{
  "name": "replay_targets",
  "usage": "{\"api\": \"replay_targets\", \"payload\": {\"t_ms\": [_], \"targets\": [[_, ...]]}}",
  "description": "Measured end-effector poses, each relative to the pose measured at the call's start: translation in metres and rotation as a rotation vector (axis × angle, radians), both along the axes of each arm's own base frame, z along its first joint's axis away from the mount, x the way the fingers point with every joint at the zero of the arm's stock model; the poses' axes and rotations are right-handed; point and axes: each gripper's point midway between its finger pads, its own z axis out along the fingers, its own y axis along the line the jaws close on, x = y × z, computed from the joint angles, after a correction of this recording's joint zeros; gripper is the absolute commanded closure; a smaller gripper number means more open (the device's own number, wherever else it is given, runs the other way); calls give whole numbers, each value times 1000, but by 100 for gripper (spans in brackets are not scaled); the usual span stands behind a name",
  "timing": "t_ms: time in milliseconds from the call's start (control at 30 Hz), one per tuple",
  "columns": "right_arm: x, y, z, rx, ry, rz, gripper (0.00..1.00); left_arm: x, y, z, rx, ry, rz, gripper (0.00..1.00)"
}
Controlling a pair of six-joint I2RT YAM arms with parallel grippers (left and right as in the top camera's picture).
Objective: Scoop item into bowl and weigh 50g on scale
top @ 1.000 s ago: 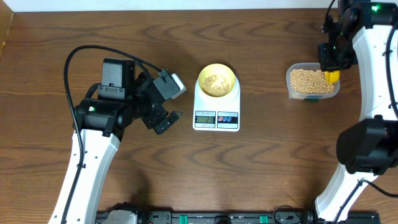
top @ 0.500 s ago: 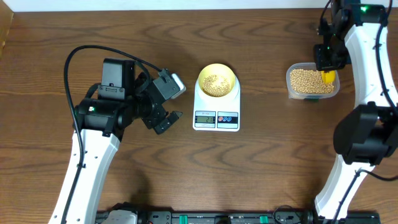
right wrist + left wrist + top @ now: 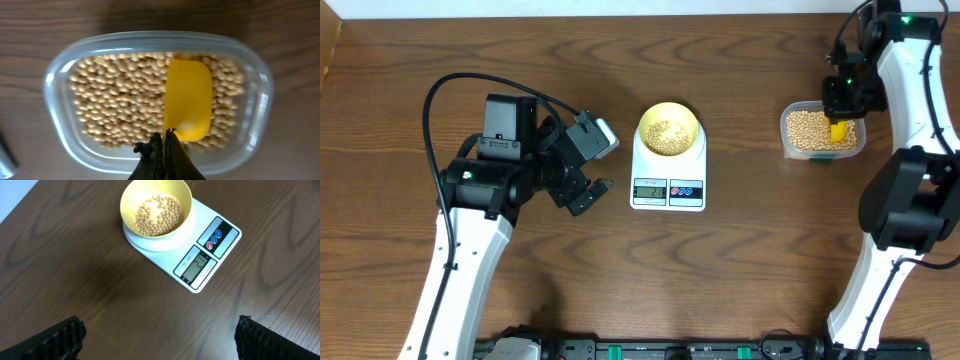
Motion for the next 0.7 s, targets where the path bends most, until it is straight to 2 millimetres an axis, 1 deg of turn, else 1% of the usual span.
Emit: {"api": "replay_targets", "payload": {"t_ms": [233,333,467,700], "targets": [[3,21,-9,199,2,4,99,0,0,0,0,0,0,3],[4,23,-10,255,-2,-11,99,0,0,0,0,0,0,2],[5,17,-9,309,-10,-40,99,0,0,0,0,0,0,2],[7,8,1,433,-52,-79,99,0,0,0,0,0,0,2]]}}
